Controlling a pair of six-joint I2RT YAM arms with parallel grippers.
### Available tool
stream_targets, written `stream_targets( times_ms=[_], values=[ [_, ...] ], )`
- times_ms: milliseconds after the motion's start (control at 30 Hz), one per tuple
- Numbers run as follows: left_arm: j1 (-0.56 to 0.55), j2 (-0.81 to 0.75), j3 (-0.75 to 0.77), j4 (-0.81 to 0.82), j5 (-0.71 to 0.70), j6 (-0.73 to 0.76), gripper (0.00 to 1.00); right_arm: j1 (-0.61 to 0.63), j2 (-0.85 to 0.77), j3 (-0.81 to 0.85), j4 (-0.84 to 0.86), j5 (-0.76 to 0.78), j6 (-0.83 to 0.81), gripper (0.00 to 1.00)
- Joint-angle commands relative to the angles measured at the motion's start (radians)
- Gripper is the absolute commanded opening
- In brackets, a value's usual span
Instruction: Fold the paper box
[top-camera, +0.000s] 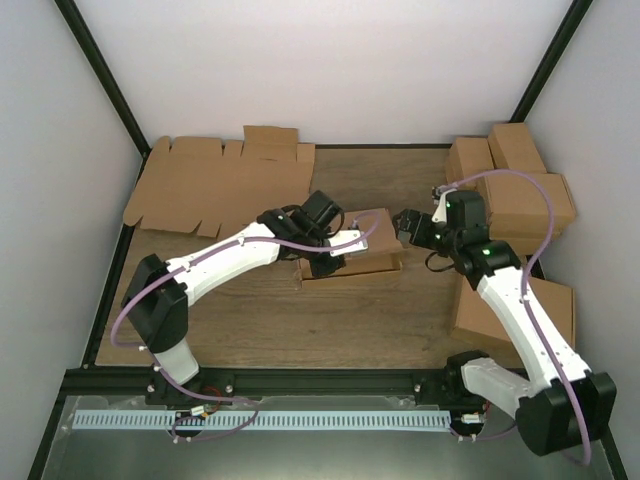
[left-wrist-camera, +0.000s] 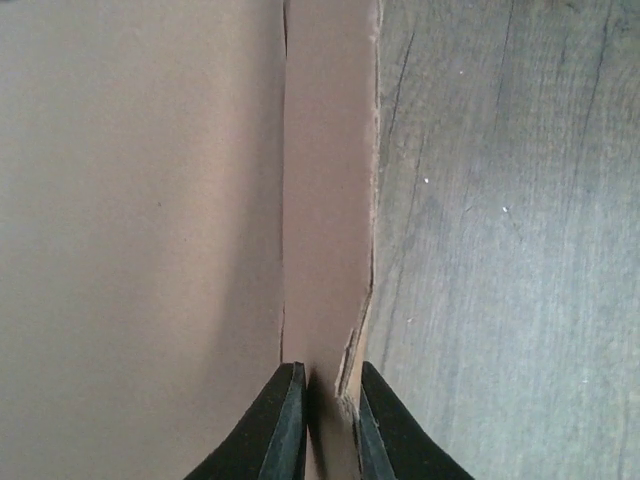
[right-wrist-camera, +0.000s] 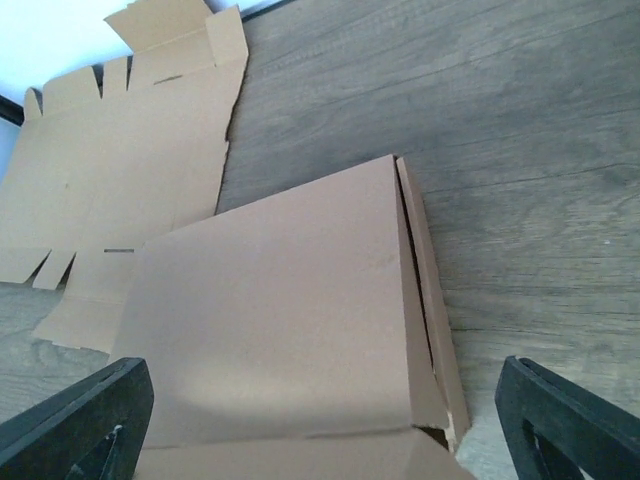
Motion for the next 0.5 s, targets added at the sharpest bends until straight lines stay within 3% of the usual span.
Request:
stream_targets(
  times_ms=[0, 33, 100, 167, 300, 467],
  values=[
    [-0.008, 0.013, -0.036, 0.036, 0.05, -0.058, 0.18, -0.015, 0.087, -0.049, 0.127, -0.103, 0.03, 0.95],
    [-0.009, 0.012, -0.038, 0.039, 0.056, -0.065, 0.22, -0.016, 0.105, -0.063, 0.152, -0.126, 0.039, 0.94],
    [-0.008, 0.009, -0.034, 0.041, 0.091, -0.097, 0.5, -0.015, 0.135, -0.105, 0.193, -0.156, 0.062, 0.88],
    [-0.004, -0.011, -0.037, 0.066, 0.144, -0.151, 0.69, -0.015, 0.152, -0.13, 0.219, -0.158, 0.07, 0.84],
    [0.021, -0.082, -0.058, 0.162, 0.188, -0.308, 0.87, -0.015, 0.168, -0.149, 0.236, -0.151, 0.07, 0.82],
    [0.057, -0.231, -0.096, 0.251, 0.155, -0.499, 1.0, -0.016, 0.185, -0.145, 0.243, -0.144, 0.067, 0.82]
  ],
)
